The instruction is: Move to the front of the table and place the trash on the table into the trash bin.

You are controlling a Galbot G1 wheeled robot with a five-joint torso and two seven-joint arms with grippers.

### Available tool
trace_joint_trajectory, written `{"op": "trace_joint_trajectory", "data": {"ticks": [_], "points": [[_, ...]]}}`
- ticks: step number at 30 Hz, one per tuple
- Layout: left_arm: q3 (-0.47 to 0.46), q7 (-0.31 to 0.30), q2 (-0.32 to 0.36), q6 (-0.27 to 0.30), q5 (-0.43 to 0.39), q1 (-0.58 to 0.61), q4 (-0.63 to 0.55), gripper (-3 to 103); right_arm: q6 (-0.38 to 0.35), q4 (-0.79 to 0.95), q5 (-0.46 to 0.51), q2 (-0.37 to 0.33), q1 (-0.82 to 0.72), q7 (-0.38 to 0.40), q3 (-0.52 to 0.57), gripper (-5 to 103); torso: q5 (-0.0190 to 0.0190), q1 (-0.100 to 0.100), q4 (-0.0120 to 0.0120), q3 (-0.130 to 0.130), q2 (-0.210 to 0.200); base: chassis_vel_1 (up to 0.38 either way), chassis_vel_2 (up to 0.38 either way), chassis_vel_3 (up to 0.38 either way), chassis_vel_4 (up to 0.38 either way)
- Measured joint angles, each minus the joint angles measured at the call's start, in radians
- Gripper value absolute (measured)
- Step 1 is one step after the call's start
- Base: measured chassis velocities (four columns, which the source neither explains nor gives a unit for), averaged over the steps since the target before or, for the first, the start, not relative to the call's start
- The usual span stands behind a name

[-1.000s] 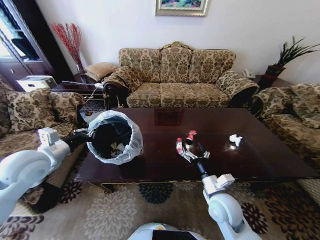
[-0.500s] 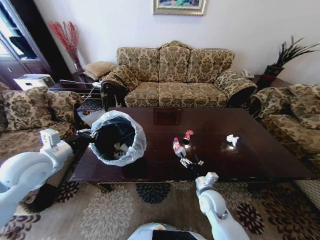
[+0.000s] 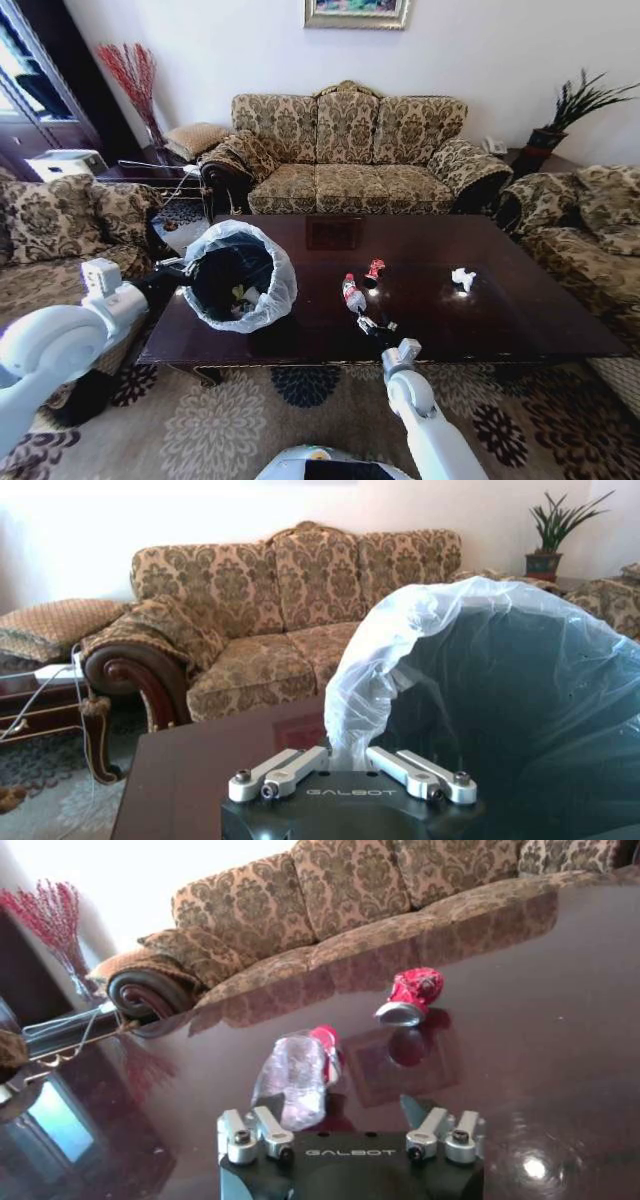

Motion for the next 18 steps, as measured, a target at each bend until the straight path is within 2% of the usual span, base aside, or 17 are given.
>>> {"op": "trace_joint_trajectory", "data": {"ticks": [2, 4, 8, 9, 11, 13, 15, 17, 18], "points": [[-0.003, 0.002, -0.005, 0.000, 0.000, 0.003, 0.001, 2, -0.004, 0.060, 0.003, 0.002, -0.028, -0.005, -0.005, 56, 0.0002, 0.000, -0.0002, 0.000, 0.000, 0.000, 0.000, 0.000, 0.000], [-0.003, 0.002, -0.006, 0.000, 0.001, 0.003, 0.001, 2, -0.005, 0.068, 0.004, 0.001, -0.031, -0.008, -0.008, 56, 0.0002, 0.000, -0.0002, 0.000, 0.000, 0.000, 0.000, 0.000, 0.000], [0.000, 0.002, -0.003, 0.000, 0.001, 0.002, -0.002, 2, -0.004, 0.056, -0.008, 0.008, -0.007, -0.008, -0.020, 75, -0.0001, 0.000, 0.0003, 0.000, 0.000, 0.000, 0.000, 0.000, 0.000], [0.000, 0.002, -0.003, 0.000, 0.001, 0.002, -0.002, 2, -0.004, 0.056, -0.008, 0.008, -0.007, -0.008, -0.020, 75, -0.0001, 0.000, 0.0003, 0.000, 0.000, 0.000, 0.000, 0.000, 0.000], [0.000, 0.001, 0.002, 0.000, 0.000, 0.000, -0.003, 2, -0.005, 0.026, -0.008, 0.021, 0.022, -0.006, -0.022, 85, 0.0002, 0.000, 0.0000, 0.000, 0.000, 0.000, 0.000, 0.000, 0.000], [0.000, 0.001, 0.003, 0.000, -0.001, 0.000, -0.003, 2, -0.005, 0.012, -0.010, 0.027, 0.034, -0.006, -0.023, 85, 0.0003, 0.000, 0.0000, 0.000, 0.000, 0.000, 0.000, 0.000, 0.000], [0.000, -0.001, 0.005, 0.000, -0.001, 0.000, -0.001, 2, -0.006, -0.024, -0.016, 0.045, 0.059, -0.005, -0.026, 95, 0.0002, 0.000, 0.0000, 0.000, 0.000, 0.000, 0.000, 0.000, 0.000], [0.001, -0.001, 0.005, 0.000, -0.002, 0.001, 0.000, 2, -0.007, -0.046, -0.017, 0.055, 0.075, -0.004, -0.029, 101, 0.0002, 0.000, 0.0001, 0.000, 0.000, 0.000, 0.000, 0.000, 0.000], [0.002, -0.001, 0.006, 0.000, -0.002, 0.001, 0.001, 2, -0.008, -0.065, -0.016, 0.064, 0.088, -0.001, -0.032, 97, 0.0002, 0.000, 0.0002, 0.000, 0.000, 0.000, 0.000, 0.000, 0.000]]}}
